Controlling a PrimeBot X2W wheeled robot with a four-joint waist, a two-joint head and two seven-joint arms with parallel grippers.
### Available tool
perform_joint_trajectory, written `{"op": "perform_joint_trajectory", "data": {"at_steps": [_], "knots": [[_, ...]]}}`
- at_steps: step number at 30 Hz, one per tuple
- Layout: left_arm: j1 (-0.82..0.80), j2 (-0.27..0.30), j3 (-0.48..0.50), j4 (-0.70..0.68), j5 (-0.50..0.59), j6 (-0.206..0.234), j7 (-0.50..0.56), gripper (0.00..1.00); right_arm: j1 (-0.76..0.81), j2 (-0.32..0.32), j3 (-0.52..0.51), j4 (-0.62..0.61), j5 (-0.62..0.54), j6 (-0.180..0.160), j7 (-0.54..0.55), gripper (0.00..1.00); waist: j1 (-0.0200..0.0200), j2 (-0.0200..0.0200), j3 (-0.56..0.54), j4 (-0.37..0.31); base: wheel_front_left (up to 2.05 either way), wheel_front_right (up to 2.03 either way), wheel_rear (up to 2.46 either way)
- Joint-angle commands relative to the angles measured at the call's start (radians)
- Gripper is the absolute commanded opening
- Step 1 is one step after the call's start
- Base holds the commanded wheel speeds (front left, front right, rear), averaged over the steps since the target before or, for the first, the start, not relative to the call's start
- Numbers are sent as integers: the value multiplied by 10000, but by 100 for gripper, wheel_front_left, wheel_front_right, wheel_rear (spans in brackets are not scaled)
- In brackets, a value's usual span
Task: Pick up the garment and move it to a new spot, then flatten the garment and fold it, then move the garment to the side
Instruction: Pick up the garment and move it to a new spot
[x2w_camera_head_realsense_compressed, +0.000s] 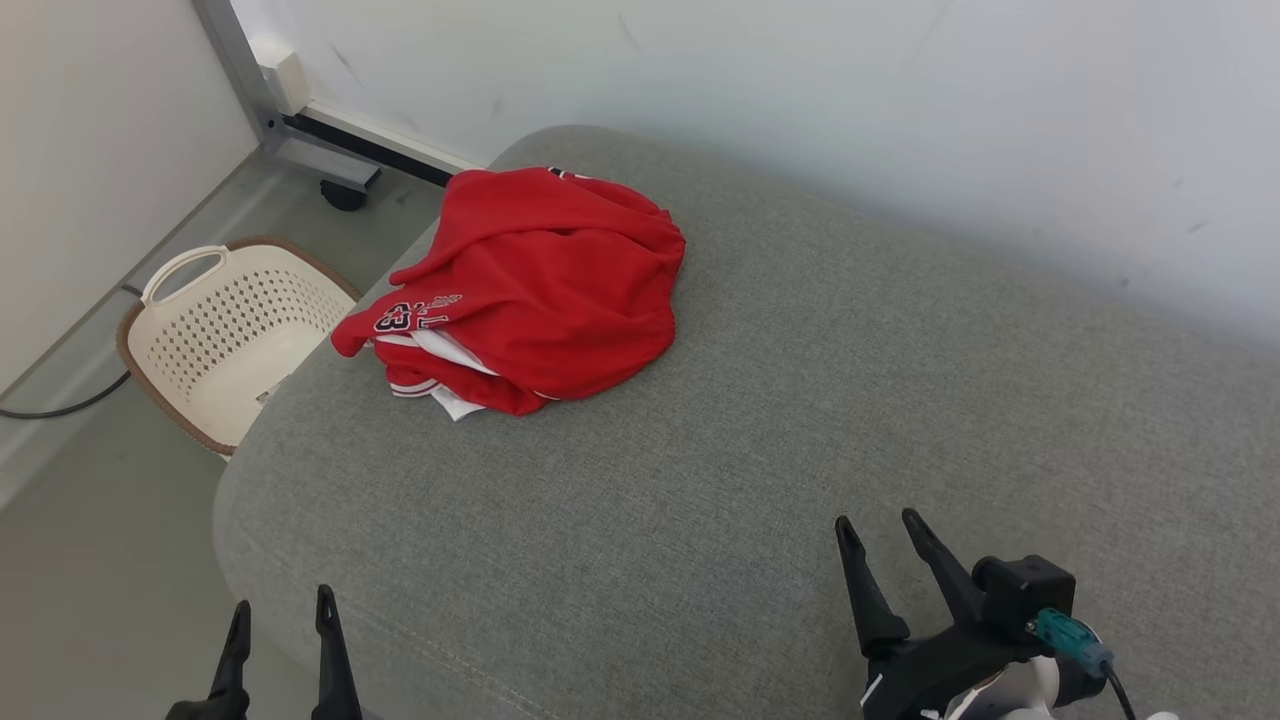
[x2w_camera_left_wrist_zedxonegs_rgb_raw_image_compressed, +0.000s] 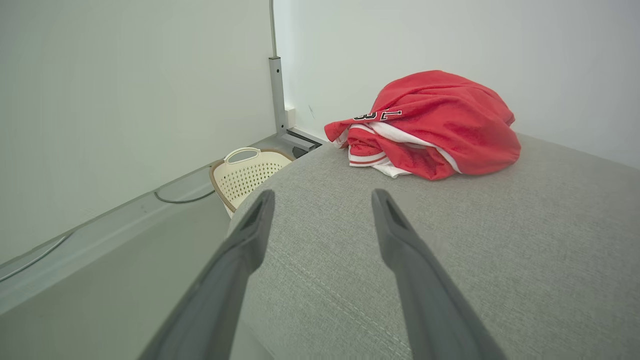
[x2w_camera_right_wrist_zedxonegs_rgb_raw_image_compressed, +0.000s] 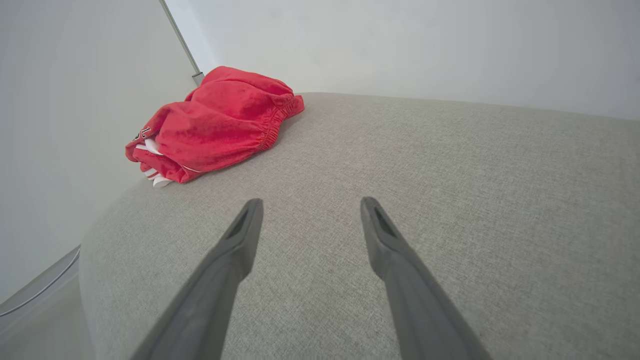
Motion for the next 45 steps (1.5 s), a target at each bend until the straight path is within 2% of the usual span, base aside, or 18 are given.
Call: {"op": "perform_joint_trajectory", "data": {"at_steps": [1, 5, 9, 13, 18, 19, 27, 34, 40, 45], "knots": [[90, -19, -16, -85, -75, 27, -41, 100, -103, -16, 43, 96, 81, -21, -14, 100, 0, -1, 36, 22, 0, 0, 0], [-26, -18, -67, 114, -362, -94, -42, 100, -165, -16, 117, 204, 105, -21, -73, 100, 0, -1, 0, 4, 0, 0, 0], [-594, -19, -206, 659, -435, -428, -41, 100, -110, -17, 62, 254, 93, -21, -62, 100, 0, -1, -49, -49, 0, 0, 0], [-1811, 35, -414, 1653, -637, -821, 129, 100, 55, -16, -226, 148, -64, -21, -36, 100, 0, -1, -33, -114, 0, 0, 0], [-3852, 144, -1119, 3202, -612, -1214, 1065, 100, 421, -14, -641, -89, -313, -21, 90, 100, 0, -1, 37, -239, 0, 0, 0], [-3852, 144, -1119, 3202, -612, -1214, 1065, 100, 421, -14, -641, -89, -313, -21, 90, 100, 0, -1, 37, -239, 0, 0, 0], [-6435, 623, -554, 5397, -1483, -1293, 2088, 100, 363, -19, -630, -1120, -896, -21, 692, 100, 0, -1, 1033, -1938, 0, 0, 0], [-7672, 1405, -520, 6520, -1635, -1405, 2453, 100, 307, -19, -612, -1998, -1255, -21, 1202, 100, 0, -1, 2038, -3281, 0, 0, 0], [-8534, 2120, -604, 7327, -1749, -1428, 2953, 100, 239, -16, -808, -2665, -1461, -21, 1417, 100, 0, -1, 2883, -3909, 0, 0, 0], [-8899, 2436, -541, 7725, -1709, -1015, 3108, 100, 228, -13, -837, -2862, -1456, -21, 1436, 100, 0, -1, 3140, -4041, 0, 0, 0]]}}
